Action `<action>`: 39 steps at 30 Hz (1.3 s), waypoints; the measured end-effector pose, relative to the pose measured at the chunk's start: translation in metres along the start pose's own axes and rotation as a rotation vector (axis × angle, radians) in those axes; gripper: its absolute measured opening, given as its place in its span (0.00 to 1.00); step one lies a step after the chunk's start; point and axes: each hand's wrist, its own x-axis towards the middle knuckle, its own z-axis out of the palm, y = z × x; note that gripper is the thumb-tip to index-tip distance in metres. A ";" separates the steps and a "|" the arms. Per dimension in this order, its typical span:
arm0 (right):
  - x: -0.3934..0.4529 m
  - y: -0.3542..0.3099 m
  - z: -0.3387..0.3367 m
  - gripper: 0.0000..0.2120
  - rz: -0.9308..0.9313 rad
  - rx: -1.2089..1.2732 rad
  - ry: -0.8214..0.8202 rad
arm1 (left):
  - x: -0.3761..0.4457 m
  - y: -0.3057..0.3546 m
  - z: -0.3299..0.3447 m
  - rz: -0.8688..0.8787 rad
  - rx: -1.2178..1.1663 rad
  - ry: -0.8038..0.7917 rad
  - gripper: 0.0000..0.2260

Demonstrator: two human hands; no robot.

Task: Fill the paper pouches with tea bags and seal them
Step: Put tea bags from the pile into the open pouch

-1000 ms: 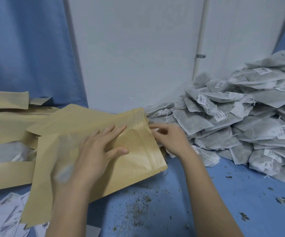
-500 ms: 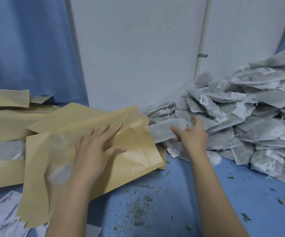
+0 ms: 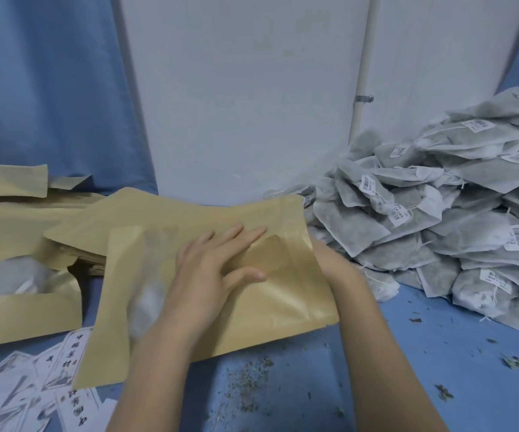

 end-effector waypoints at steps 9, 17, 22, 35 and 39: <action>-0.003 0.011 -0.029 0.09 -0.038 -0.253 0.594 | 0.000 -0.012 -0.001 -0.032 0.114 0.065 0.29; 0.003 0.054 -0.042 0.28 0.278 0.133 0.972 | 0.000 -0.018 -0.003 -0.063 0.120 0.086 0.29; 0.001 0.050 -0.044 0.15 0.138 0.674 0.818 | -0.001 -0.019 -0.004 -0.076 0.119 0.099 0.28; -0.018 0.012 -0.048 0.15 -0.120 0.194 0.163 | -0.001 -0.021 -0.007 -0.083 0.071 0.107 0.28; -0.011 -0.007 -0.016 0.15 -0.114 -0.085 -0.047 | -0.001 -0.013 -0.002 -0.032 0.053 0.036 0.27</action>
